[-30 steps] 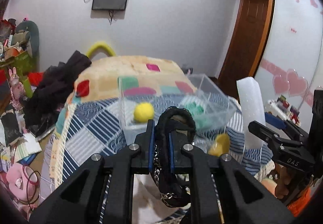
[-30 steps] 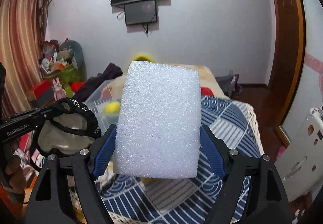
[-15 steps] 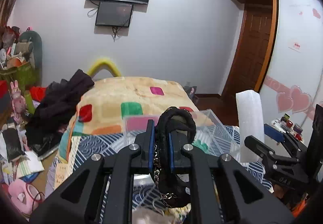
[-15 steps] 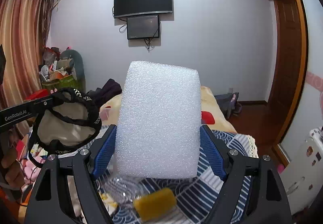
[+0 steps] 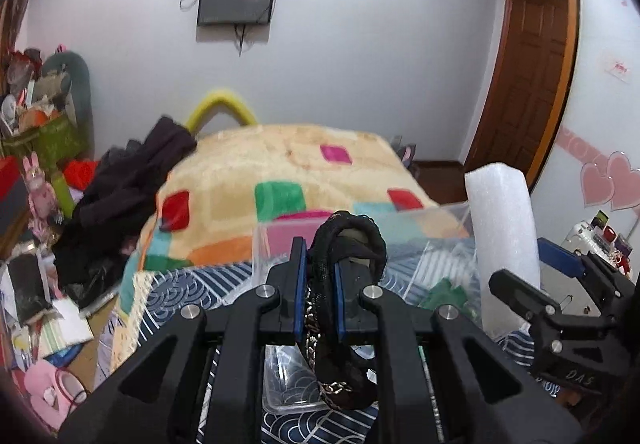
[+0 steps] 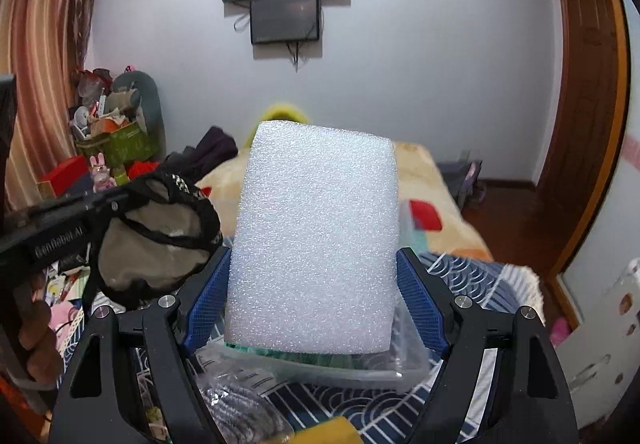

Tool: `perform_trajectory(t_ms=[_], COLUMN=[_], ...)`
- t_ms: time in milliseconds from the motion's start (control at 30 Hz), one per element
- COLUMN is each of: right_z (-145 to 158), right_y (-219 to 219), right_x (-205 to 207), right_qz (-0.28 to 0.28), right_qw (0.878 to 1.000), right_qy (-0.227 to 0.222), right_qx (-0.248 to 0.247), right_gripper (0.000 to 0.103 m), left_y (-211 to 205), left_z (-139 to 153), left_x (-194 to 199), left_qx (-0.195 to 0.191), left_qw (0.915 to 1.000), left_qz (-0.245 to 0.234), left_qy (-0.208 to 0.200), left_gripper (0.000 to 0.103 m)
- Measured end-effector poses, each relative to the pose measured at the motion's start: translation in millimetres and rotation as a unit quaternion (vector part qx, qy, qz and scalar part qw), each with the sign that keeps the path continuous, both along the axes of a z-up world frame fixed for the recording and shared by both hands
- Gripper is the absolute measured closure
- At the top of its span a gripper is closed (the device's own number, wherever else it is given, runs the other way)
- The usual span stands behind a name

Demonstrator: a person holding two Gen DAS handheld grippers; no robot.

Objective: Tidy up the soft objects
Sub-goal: 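Lower the foam block and mask into the clear box and release both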

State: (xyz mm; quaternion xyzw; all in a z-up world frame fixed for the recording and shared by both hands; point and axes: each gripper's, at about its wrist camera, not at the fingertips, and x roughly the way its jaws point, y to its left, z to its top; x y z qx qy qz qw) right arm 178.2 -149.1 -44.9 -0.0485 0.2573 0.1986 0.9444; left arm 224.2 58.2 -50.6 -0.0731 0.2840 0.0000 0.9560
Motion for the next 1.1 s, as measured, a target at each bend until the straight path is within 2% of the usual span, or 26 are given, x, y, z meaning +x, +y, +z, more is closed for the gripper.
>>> perform_trajectory(t_ms=[233, 400, 533, 567, 700, 767, 867, 933, 1033, 1100], right_z=[-17.8, -24.0, -23.9, -23.2, -18.6, -13.5, -4.7, 2.1, 13.0, 18.5], right_y=[15.5, 23.2, 22.4, 21.3, 19.3, 18.0, 10.4, 5.5, 0.3, -1.9], right_x=[15.9, 20.6, 20.6, 19.5, 19.3, 16.7, 11.0, 6.2, -3.5, -10.2], right_qz=[0.013, 0.023, 0.030, 0.032, 0.034, 0.035, 0.036, 0.037, 0.038, 0.042], right_qw=[0.998, 0.996, 0.995, 0.995, 0.995, 0.996, 0.997, 0.998, 0.999, 0.999], right_qy=[0.044, 0.066, 0.075, 0.076, 0.075, 0.072, 0.063, 0.053, 0.035, 0.026], right_qx=[-0.032, -0.051, -0.056, -0.056, -0.055, -0.049, -0.034, -0.024, -0.014, -0.010], right_gripper=[0.024, 0.024, 0.024, 0.024, 0.023, 0.023, 0.022, 0.020, 0.017, 0.016], left_y=[6.6, 10.8, 7.7, 6.7, 4.9, 2.6, -0.7, -2.1, -3.2, -4.4], left_z=[-23.8, -32.9, -33.0, -31.2, -19.8, -12.3, 1.0, 10.0, 20.2, 24.7], left_x=[12.2, 13.4, 12.6, 10.3, 1.0, -5.2, -16.9, -26.8, -41.3, -51.4], left_qx=[0.015, 0.005, 0.013, 0.015, 0.015, 0.018, 0.026, 0.028, 0.027, 0.027], left_qw=[0.9993, 0.9987, 0.9982, 0.9983, 0.9991, 0.9994, 0.9995, 0.9996, 0.9995, 0.9994], left_qz=[0.016, 0.015, 0.009, 0.008, 0.004, 0.000, -0.004, -0.004, -0.007, -0.009], left_qy=[0.031, 0.048, 0.058, 0.056, 0.040, 0.031, 0.015, 0.000, -0.016, -0.021], left_gripper=[0.092, 0.091, 0.075, 0.073, 0.055, 0.053, 0.041, 0.028, 0.014, 0.010])
